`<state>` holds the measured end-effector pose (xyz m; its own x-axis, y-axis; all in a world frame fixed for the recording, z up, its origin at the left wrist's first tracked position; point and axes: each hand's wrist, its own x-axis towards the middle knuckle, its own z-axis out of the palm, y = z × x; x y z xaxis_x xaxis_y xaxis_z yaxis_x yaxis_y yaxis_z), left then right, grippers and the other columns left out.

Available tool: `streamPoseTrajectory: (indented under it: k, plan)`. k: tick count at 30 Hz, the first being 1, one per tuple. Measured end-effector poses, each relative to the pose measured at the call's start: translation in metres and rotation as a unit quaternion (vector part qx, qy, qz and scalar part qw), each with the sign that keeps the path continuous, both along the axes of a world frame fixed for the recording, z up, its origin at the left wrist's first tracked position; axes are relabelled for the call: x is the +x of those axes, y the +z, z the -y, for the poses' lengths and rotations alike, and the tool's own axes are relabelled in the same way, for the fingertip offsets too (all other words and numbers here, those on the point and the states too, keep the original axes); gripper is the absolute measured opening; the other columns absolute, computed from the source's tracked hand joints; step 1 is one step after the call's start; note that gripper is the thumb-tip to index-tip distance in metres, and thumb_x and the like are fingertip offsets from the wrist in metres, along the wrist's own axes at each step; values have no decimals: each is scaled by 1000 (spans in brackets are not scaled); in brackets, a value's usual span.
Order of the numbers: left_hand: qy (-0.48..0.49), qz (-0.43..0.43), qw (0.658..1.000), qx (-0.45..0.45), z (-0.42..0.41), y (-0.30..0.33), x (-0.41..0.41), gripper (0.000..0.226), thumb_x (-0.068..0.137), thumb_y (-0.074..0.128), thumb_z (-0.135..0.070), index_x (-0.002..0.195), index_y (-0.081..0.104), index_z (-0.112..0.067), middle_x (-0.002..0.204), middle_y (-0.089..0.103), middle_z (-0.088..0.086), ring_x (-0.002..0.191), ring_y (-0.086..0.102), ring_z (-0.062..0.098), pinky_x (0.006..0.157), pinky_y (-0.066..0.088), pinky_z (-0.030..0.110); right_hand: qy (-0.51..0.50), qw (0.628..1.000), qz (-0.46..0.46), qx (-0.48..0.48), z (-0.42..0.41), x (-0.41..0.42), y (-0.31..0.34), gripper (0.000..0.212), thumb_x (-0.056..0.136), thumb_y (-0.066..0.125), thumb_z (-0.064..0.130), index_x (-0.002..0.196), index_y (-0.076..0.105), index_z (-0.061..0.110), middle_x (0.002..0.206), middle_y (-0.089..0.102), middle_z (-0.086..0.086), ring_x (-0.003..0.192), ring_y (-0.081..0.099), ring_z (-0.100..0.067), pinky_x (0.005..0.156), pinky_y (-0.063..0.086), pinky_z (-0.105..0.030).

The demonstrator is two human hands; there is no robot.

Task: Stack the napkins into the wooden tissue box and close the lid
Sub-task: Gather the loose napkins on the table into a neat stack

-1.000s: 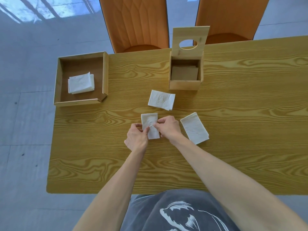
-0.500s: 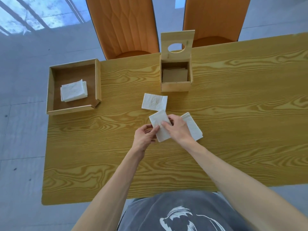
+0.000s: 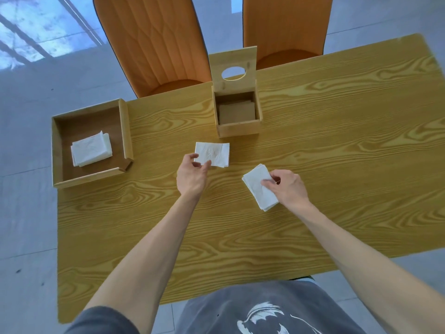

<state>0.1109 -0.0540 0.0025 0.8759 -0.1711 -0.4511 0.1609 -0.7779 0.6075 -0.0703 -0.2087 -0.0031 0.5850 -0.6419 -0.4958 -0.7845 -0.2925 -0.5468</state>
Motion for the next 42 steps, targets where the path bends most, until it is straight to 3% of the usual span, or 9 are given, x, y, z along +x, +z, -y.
streamPoseTrajectory:
  k: [3, 6, 9, 16, 24, 28, 31, 36, 42]
  plan:
    - [-14, 26, 999, 46, 12, -6, 17, 59, 84, 70, -46, 134, 50, -22, 124, 61, 2, 112, 60, 21, 91, 53, 44, -3, 998, -19, -54, -3, 1, -3, 17, 82, 70, 30, 96, 68, 21, 90, 65, 4, 86, 61, -20, 63, 41, -30]
    - [-29, 15, 994, 105, 23, -11, 25, 69, 84, 70, -48, 140, 44, -18, 131, 53, 9, 123, 52, 27, 96, 50, 48, -10, 996, -25, -80, -3, 1, -6, 46, 79, 75, 33, 121, 60, 23, 106, 61, 1, 100, 58, -20, 75, 49, -35]
    - [-38, 14, 987, 153, 29, -14, 24, 64, 83, 72, -46, 133, 47, -15, 129, 53, 10, 122, 51, 29, 97, 48, 48, -10, 997, -33, -73, 1, 2, -7, 58, 76, 78, 37, 129, 56, 25, 114, 57, -2, 104, 57, -20, 77, 51, -37]
    - [12, -41, 993, 113, 24, -22, 29, 40, 72, 77, -50, 96, 52, -29, 114, 62, 1, 106, 61, 24, 96, 48, 47, -4, 998, -44, -53, 8, 3, -11, 63, 75, 78, 39, 132, 54, 26, 114, 57, -2, 102, 58, -20, 79, 51, -37]
    - [54, -75, 991, -92, 14, -10, 16, 23, 87, 72, -27, 107, 63, -20, 102, 73, 1, 91, 71, 21, 86, 57, 38, -3, 998, -22, -61, 10, 3, -6, 56, 79, 74, 39, 129, 57, 22, 112, 60, -5, 100, 60, -23, 87, 51, -42]
    - [-13, -129, 977, -171, 13, 8, 6, 22, 96, 61, -26, 114, 64, -13, 96, 72, 0, 78, 69, 14, 67, 53, 26, -10, 996, 60, -64, 9, 8, 2, 39, 89, 65, 36, 125, 62, 21, 115, 62, -1, 103, 61, -17, 88, 51, -37]
    - [-95, -184, 961, -182, 18, 24, -2, 24, 97, 61, -27, 116, 65, -12, 93, 72, -2, 72, 69, 9, 64, 51, 22, 21, 991, 123, -45, 10, 17, 16, 36, 92, 64, 38, 123, 64, 18, 114, 66, -1, 100, 62, -14, 88, 51, -34]
    - [-208, -202, 942, -171, 33, 39, -19, 25, 96, 62, -30, 114, 68, -15, 94, 73, -3, 74, 65, 6, 64, 50, 18, 11, 974, 199, 111, 9, 18, 43, 43, 91, 60, 52, 120, 67, 22, 109, 72, 8, 102, 66, -10, 90, 54, -34]
    - [-243, -185, 941, -147, 49, 32, -42, 23, 93, 66, -28, 109, 70, -12, 89, 71, 1, 65, 59, 5, 55, 47, 17, -42, 986, 150, 60, 10, -12, 38, 36, 89, 69, 35, 118, 68, 14, 104, 71, 2, 93, 66, -12, 81, 56, -29]
